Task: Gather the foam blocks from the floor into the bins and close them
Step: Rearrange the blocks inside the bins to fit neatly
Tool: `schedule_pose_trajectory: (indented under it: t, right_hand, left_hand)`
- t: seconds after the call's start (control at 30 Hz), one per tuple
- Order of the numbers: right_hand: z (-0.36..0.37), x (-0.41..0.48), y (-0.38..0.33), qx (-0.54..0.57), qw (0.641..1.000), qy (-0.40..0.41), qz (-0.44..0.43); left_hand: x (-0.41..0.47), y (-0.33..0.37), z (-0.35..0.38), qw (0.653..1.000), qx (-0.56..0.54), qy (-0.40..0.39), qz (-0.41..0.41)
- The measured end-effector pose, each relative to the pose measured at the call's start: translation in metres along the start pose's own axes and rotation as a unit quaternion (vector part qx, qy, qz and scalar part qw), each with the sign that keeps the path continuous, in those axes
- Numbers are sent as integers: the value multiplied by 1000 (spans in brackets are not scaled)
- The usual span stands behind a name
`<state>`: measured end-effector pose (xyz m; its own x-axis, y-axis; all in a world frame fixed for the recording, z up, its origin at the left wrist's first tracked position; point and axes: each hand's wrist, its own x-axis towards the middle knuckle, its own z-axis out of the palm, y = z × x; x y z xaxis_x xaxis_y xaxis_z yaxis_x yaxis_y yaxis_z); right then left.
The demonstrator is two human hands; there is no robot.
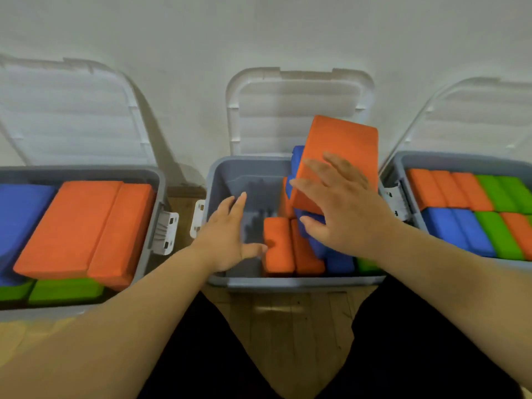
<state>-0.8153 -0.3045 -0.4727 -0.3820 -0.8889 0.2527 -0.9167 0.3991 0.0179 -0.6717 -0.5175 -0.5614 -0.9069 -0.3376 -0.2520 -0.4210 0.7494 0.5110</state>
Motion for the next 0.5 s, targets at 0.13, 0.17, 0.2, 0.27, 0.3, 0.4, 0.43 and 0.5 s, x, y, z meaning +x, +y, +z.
schedule_pose_trajectory:
  t: [0.13, 0.17, 0.2, 0.27, 0.3, 0.4, 0.43, 0.5]
  right_hand:
    - [0, -11, 46, -16, 964, -177, 198]
    - [4, -15, 53, 39, 957, -188, 217]
    - [6, -19, 58, 102, 952, -180, 226]
    - [5, -26, 61, 196, 947, -138, 213]
    - [2, -27, 61, 226, 945, -119, 202]
    - [-10, -25, 59, 286, 941, -76, 162]
    - [-14, -20, 56, 301, 940, -64, 146]
    - [-19, -5, 47, 338, 932, -48, 119]
  left_hand:
    - [24, 61, 4, 993, -110, -12, 42]
    - [27, 72, 7, 988, -145, -18, 44]
    - [30, 79, 11, 982, -184, -15, 45]
    - [30, 86, 14, 967, -247, 17, 58]
    - [28, 87, 12, 959, -271, 33, 72]
    - [17, 92, -9, 926, -353, 72, 110]
    - [12, 95, -20, 914, -380, 83, 117]
    - [5, 97, -38, 891, -417, 117, 134]
